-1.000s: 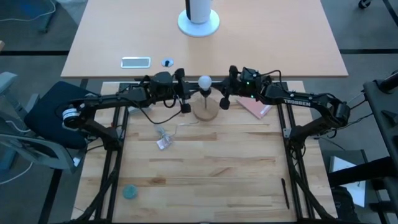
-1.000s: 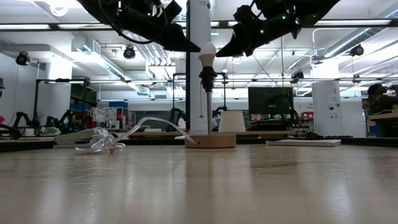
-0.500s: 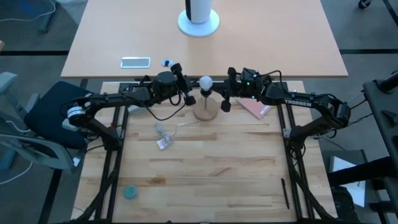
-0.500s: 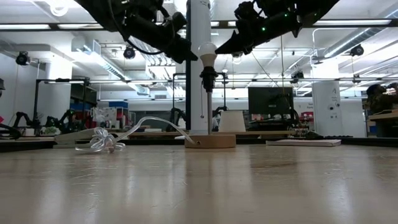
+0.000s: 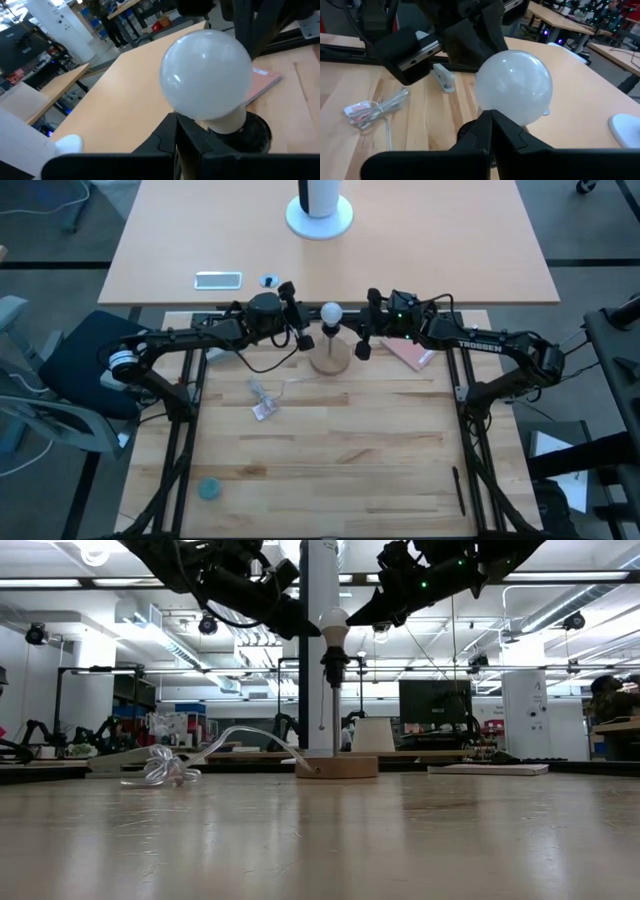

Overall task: Screw lightbulb
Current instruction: Remove the lightbulb from the desk lamp

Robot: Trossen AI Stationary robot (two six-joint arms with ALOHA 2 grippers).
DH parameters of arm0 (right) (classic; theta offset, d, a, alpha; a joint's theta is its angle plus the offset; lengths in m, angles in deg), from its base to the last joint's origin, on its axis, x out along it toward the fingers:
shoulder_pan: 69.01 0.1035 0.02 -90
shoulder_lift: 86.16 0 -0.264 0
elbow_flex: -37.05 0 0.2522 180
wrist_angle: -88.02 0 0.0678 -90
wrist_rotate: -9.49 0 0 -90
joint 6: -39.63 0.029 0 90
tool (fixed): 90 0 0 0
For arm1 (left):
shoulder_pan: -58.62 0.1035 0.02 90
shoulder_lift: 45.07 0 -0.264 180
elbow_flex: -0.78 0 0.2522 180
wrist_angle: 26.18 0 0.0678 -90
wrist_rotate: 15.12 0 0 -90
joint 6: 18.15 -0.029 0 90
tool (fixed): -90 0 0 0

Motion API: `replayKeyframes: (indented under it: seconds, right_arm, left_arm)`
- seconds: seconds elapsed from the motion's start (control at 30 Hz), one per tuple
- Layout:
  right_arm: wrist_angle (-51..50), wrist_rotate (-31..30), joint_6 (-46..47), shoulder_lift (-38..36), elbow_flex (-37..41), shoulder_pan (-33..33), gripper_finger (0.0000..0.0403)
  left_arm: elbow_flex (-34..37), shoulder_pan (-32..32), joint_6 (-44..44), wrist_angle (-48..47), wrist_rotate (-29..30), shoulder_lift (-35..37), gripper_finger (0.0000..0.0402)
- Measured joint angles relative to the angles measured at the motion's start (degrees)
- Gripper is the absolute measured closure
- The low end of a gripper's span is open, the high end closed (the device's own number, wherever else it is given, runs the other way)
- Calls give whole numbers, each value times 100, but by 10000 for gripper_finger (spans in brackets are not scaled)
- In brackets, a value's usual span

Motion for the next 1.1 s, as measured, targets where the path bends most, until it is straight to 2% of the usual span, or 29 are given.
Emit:
replayKeyframes:
  seconds: [0.4,0.6,0.8,0.97,1.1]
  right_arm:
    - [-54,-80,2,-2,0,-20,403]
    - [-355,-520,-54,4,-2,-38,403]
    - [-647,-344,-79,-33,-2,-28,403]
    - [-476,226,-74,-118,-2,-23,403]
    - [-191,280,-107,-118,-2,-26,403]
  left_arm:
    - [0,-88,53,-220,-109,26,402]
    - [-2,-165,80,-449,-406,214,402]
    - [-2,-134,48,-439,-169,378,402]
    - [-4,-92,-42,-304,542,332,402]
    - [-4,-68,-54,-192,564,267,402]
